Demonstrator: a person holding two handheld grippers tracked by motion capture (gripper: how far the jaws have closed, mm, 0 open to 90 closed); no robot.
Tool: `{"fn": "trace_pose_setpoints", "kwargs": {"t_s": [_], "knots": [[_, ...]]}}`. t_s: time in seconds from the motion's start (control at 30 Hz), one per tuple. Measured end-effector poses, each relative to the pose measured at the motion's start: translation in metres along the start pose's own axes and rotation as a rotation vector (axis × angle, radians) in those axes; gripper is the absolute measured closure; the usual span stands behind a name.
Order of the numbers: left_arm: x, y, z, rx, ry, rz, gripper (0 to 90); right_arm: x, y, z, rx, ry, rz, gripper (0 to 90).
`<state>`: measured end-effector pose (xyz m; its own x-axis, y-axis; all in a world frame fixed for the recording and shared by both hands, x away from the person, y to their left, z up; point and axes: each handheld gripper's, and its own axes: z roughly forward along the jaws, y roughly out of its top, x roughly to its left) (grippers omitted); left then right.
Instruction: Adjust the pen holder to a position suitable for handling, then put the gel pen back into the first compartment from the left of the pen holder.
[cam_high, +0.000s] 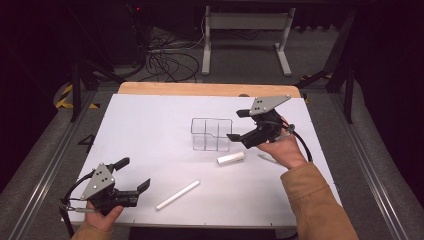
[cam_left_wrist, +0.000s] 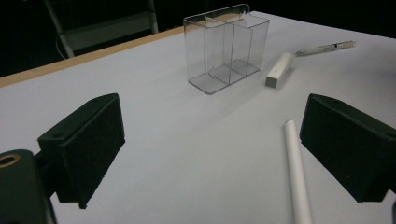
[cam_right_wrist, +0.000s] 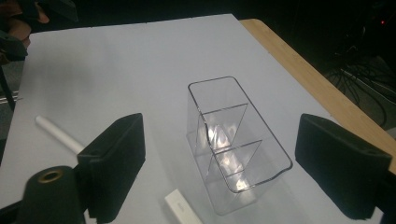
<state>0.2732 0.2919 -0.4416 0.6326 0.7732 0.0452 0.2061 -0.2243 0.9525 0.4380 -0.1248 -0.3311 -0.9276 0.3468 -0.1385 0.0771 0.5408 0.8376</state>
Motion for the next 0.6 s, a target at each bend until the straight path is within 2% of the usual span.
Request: {"fn": "trace_pose_setpoints", "kwargs": {"t_s": [0.2,0.37,0.6], "knots": [[0.0,-0.001,0.0,0.002,0.002,0.002,7.2,0.005,-0.001,-0.009,-0.027,-0.056,0.004,9.2],[0.001,-0.001,-0.001,0.0,0.005,-0.003,7.2,0.005,-0.004,-0.013,-0.018,-0.069,0.027,0.0],[0.0,0.0,-0.001,-0.003,0.008,-0.005,7.2,0.01,-0.01,-0.018,-0.026,-0.078,0.028,0.0]]}}
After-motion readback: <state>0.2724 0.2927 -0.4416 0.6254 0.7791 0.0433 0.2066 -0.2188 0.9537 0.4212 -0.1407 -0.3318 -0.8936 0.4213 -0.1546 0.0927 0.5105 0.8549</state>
